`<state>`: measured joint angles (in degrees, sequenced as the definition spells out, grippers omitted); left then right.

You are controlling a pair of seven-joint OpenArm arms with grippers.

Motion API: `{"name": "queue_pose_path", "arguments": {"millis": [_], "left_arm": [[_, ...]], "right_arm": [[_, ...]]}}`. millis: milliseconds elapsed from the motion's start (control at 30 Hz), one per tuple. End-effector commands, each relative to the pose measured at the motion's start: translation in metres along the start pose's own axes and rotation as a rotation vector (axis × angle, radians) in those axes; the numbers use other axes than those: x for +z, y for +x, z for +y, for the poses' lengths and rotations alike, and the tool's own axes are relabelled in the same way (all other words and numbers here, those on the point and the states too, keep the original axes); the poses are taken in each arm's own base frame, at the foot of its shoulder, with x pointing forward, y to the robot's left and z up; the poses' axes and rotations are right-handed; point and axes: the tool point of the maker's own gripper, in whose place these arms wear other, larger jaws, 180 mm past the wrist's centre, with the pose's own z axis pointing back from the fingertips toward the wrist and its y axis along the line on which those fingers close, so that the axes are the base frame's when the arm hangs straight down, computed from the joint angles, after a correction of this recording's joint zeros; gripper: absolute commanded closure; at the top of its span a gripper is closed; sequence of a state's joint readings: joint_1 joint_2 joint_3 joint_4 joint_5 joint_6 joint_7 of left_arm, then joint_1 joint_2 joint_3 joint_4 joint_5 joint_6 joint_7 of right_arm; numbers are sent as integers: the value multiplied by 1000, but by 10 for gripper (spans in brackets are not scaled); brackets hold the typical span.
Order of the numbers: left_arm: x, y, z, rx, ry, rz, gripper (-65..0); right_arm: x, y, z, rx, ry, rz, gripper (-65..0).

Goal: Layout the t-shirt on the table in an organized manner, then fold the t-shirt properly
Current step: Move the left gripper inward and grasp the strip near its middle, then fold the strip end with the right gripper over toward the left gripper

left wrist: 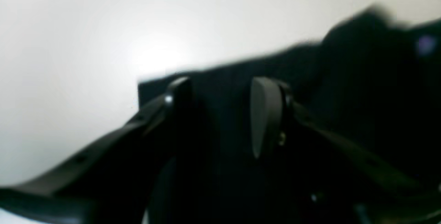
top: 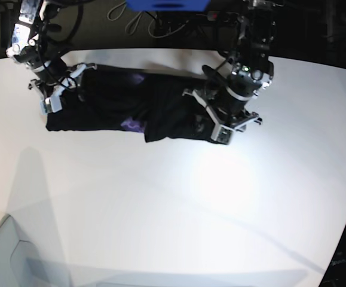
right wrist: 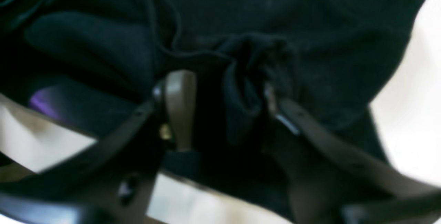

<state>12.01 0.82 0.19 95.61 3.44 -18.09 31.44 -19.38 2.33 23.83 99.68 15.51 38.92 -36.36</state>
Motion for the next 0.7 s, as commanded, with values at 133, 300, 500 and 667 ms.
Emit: {"name": "queue_pose_path", "arguments": {"millis": [133, 300, 500, 667], "left_arm": [[-6, 4, 5, 110, -40, -43, -271], [-7, -5, 6, 151, -59, -27, -271], [-7, -4, 6, 151, -61, -32, -270], [-6, -3, 6, 150, -61, -33, -270]], "right_arm": [[19, 34, -1, 42, -34, -104, -391], [34, 30, -41, -86, -199, -130, -461], [29, 20, -51, -131, -222, -109, -475], [17, 9, -55, -169, -211, -81, -475]]}}
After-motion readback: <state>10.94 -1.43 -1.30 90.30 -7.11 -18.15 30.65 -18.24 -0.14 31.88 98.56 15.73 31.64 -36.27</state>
